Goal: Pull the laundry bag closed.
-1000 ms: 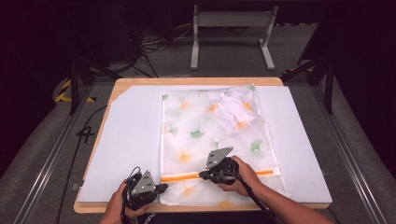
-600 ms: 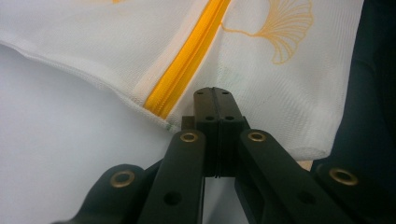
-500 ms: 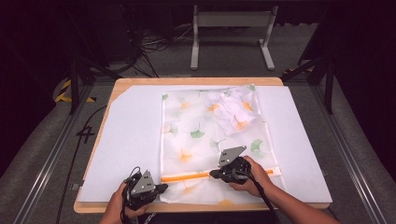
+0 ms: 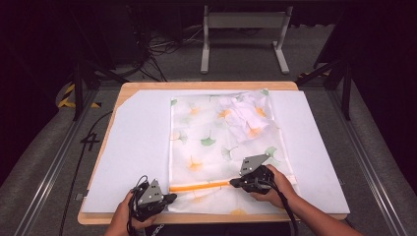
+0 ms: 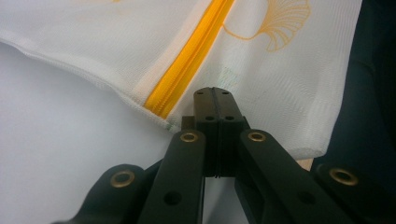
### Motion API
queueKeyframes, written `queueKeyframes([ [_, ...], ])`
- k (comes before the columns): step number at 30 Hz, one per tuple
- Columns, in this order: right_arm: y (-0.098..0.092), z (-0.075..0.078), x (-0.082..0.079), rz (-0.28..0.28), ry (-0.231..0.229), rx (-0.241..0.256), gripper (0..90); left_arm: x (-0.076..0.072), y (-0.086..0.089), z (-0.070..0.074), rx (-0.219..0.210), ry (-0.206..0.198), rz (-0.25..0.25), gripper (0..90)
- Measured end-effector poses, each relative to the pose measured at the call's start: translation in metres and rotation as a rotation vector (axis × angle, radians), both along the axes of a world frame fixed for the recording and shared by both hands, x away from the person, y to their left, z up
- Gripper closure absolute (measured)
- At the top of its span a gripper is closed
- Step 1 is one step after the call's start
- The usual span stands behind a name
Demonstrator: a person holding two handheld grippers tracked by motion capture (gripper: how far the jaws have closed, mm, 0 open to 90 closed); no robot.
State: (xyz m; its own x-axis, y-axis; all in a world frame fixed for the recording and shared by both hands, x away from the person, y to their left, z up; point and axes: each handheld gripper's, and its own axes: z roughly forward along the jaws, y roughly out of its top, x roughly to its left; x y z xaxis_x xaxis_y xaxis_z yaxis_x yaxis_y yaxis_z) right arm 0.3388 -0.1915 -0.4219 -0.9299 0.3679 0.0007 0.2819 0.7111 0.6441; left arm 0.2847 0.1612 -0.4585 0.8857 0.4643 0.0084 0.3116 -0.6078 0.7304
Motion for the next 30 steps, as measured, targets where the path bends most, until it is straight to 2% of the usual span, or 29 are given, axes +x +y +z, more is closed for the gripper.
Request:
queueKeyframes([
  [20,-0.036,-0.002,-0.004,-0.058,0.012,0.0,90.0,0.001,0.001,0.0,-0.005,0.005,-0.001,90.0],
  [30,-0.058,-0.004,-0.008,-0.107,0.01,0.01,90.0,0.001,0.001,0.0,-0.009,0.008,-0.001,90.0],
])
